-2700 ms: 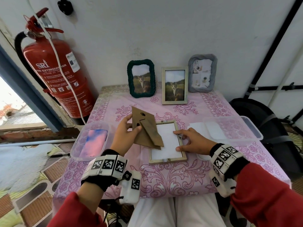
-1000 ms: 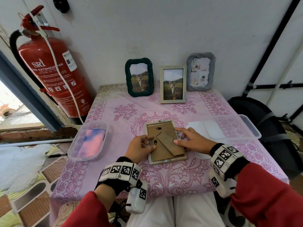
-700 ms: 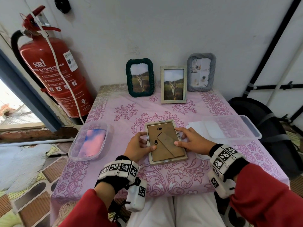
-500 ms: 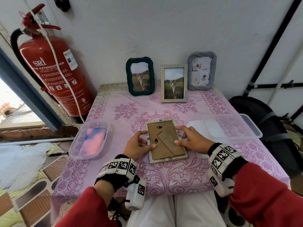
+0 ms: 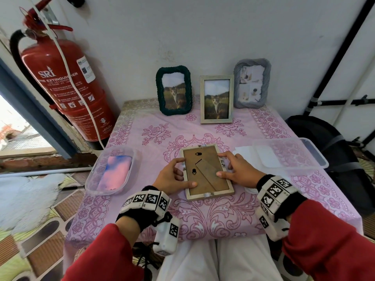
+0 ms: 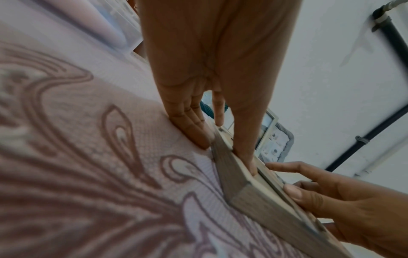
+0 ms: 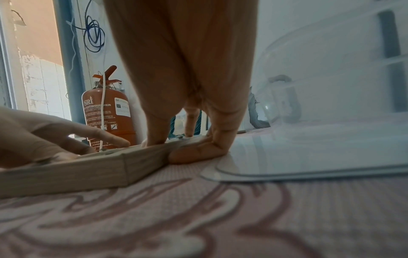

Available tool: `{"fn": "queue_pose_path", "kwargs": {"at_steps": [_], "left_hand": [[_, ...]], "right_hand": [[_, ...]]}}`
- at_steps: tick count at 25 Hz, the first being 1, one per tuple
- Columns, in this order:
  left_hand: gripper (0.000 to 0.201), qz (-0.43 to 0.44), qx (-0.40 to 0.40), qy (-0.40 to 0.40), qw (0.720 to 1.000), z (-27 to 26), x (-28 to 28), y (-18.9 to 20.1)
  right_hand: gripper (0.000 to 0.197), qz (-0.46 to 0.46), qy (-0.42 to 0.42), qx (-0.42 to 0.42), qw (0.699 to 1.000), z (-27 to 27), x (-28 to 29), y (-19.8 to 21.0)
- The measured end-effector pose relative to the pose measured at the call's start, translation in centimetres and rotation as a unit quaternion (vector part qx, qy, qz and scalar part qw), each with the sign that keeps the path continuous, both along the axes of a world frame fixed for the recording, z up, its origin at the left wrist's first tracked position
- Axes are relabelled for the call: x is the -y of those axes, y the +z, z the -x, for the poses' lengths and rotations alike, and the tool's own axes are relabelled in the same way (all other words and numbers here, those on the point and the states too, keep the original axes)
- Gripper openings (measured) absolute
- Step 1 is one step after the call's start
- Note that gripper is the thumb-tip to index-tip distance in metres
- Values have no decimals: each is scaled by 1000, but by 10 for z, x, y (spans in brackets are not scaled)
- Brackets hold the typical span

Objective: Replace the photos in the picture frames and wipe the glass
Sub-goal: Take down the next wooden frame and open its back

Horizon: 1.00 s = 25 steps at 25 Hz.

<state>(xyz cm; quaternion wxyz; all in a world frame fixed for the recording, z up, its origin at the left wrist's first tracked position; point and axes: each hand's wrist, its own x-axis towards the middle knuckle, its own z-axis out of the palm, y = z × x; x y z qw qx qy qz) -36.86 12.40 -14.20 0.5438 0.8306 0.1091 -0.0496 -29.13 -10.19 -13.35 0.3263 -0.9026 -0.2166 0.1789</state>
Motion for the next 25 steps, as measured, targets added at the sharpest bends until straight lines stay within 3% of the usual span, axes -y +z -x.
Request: {"fn": "queue_pose_path", "kwargs": {"at_steps": [8, 12, 17, 19, 25], "left_hand": [[82, 17, 2, 35, 999, 0, 2, -5], [73, 40, -9, 23, 999, 0, -1, -3], [29, 114, -52, 71, 990, -10, 1, 4], [15, 132, -60, 111, 983, -14, 3, 7], [10, 112, -75, 145, 980, -24, 0, 9]], "right_hand": [[64, -5, -34, -17, 999, 1, -1, 0], [29, -117, -162, -156, 967, -5, -7, 2], [15, -15, -185, -79, 979, -10, -21, -3], [14, -23, -193, -72, 978, -11, -20, -6], [18, -99, -200, -102, 969, -11, -12, -6]]}}
